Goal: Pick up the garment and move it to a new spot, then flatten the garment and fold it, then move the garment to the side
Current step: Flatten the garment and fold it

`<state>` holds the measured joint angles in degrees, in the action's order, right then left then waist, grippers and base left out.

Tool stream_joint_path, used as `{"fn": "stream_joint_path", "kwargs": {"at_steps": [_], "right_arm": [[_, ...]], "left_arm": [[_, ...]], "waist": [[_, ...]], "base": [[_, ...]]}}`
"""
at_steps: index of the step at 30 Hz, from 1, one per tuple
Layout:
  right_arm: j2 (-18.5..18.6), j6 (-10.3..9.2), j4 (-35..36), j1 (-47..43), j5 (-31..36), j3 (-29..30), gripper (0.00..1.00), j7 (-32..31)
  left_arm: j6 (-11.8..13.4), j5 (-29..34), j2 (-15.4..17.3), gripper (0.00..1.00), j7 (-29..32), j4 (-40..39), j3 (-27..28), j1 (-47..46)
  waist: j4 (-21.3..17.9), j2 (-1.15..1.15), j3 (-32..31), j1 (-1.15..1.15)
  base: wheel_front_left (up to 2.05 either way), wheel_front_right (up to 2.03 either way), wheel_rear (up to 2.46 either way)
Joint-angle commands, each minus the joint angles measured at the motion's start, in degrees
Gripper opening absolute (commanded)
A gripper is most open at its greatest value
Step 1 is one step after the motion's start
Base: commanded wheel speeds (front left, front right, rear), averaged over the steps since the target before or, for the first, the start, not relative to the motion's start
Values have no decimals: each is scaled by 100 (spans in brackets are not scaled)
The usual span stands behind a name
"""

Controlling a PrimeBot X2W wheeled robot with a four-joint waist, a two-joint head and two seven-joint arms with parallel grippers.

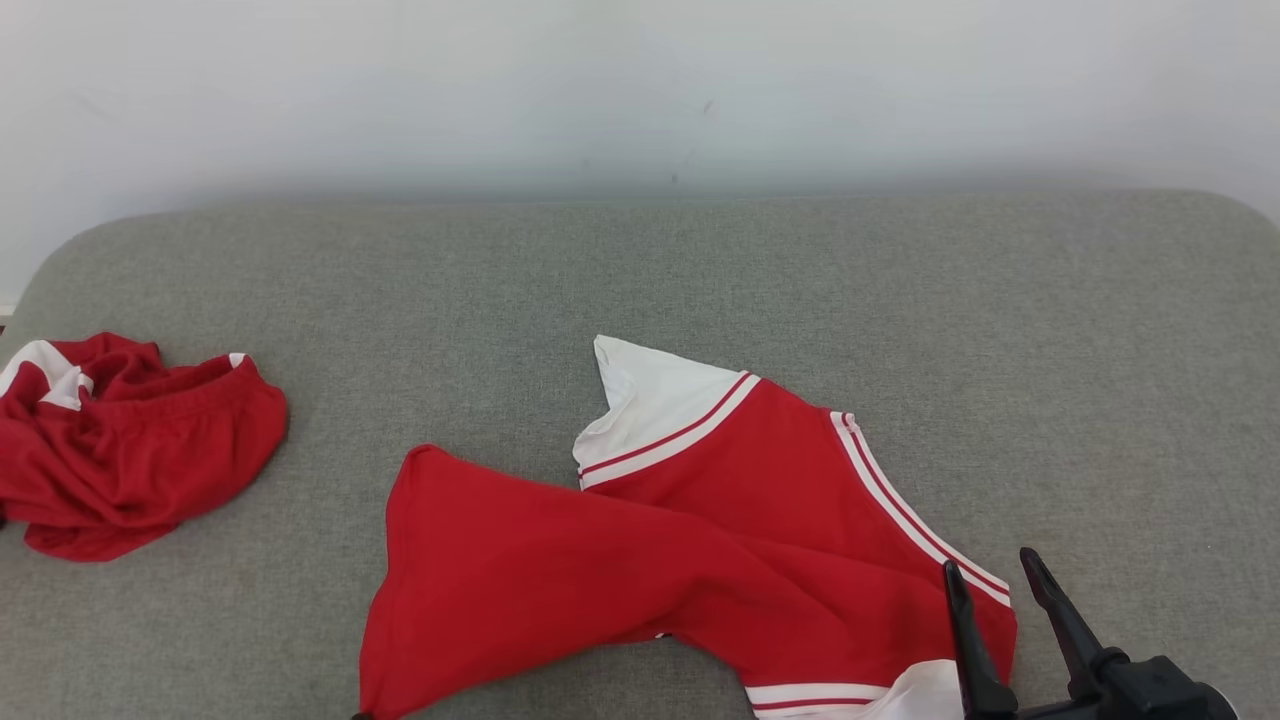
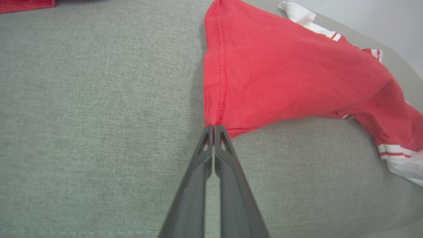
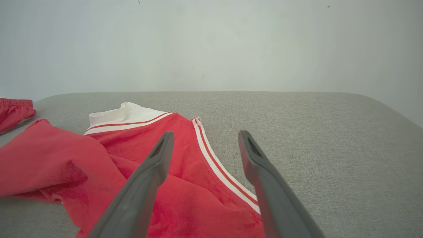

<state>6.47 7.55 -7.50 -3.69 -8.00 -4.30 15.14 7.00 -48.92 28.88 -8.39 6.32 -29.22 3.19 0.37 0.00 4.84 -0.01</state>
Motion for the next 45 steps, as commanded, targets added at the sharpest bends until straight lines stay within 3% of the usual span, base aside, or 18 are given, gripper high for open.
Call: {"fn": "stream_joint_path", "kwargs": {"at_steps": [1,6,7,8,15,22,29,37,45], "right_arm": [[47,-13,-19,-52,-40,-5,100,0],[53,-13,-21,-101,-62,11,100,0],[59,-13,-22,-107,-68,15,100,0],[56,-13,-18,-107,-67,22,100,0],[83,-13,2,-142,-57,74,100,0],[134,-13,-3,-116,-69,108,100,0],[96,-13,-114,-171,-113,199,100,0],[73,-13,-279,63,-190,189,100,-46],[474,-13,-664,1184,-155,-56,100,-881]], "left_arm": [[-47,-10,-66,0,-102,170,11,17],[-66,83,-131,0,-254,473,-19,-42],[-91,144,-149,95,-329,501,-27,-75],[-77,165,-181,100,-404,516,16,-106],[-19,586,-353,100,-673,309,460,-227],[23,1492,-719,100,-680,-421,1450,-63],[-236,2385,-953,100,-683,-649,1958,67],[-467,2779,-1123,100,-683,-570,2240,19],[-702,2970,-1391,100,-683,-482,2335,-183]], "waist": [[-28,0,-36,1],[-51,0,-97,1],[-50,0,-112,1],[-46,0,-127,1],[72,0,-241,1],[171,0,-286,1],[195,0,-309,1],[260,0,-340,1],[535,0,-164,1]], "base": [[0,0,0],[0,0,0],[0,0,0],[0,0,0],[0,0,0],[0,0,0],[0,0,0],[0,0,0],[0,0,0]]}}
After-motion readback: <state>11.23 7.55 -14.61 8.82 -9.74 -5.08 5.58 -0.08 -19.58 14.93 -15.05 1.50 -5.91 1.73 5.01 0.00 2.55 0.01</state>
